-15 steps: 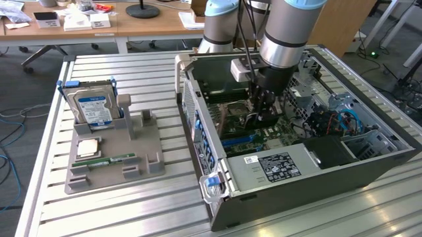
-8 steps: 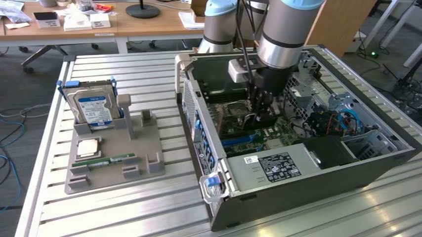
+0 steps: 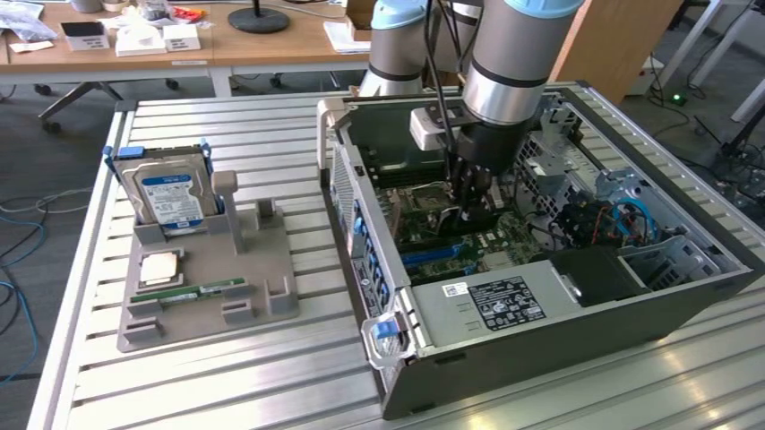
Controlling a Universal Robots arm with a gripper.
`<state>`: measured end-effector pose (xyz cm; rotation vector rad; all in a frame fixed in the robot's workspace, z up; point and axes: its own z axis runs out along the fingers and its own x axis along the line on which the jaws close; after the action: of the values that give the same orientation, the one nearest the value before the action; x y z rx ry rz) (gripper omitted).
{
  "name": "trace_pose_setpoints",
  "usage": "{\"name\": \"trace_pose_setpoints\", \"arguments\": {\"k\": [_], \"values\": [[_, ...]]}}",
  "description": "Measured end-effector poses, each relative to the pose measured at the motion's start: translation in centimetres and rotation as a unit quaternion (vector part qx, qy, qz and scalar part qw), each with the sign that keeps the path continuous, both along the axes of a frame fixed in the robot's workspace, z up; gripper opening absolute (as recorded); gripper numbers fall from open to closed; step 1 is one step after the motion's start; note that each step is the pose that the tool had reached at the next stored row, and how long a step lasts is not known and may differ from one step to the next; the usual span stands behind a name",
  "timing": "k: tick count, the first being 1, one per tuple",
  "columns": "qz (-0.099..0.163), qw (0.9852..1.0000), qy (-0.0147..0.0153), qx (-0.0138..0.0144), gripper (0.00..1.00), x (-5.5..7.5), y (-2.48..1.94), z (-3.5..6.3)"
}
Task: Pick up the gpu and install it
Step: 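Insert the gpu into the slot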
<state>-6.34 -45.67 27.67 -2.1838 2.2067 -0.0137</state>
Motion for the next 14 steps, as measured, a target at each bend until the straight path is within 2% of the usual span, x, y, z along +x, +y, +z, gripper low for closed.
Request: {"name": "trace_pose_setpoints", "arguments": {"k": [14], "values": [[0.0, 1.0, -0.0001, 0.0001, 0.26, -0.01, -0.03, -0.11]]}}
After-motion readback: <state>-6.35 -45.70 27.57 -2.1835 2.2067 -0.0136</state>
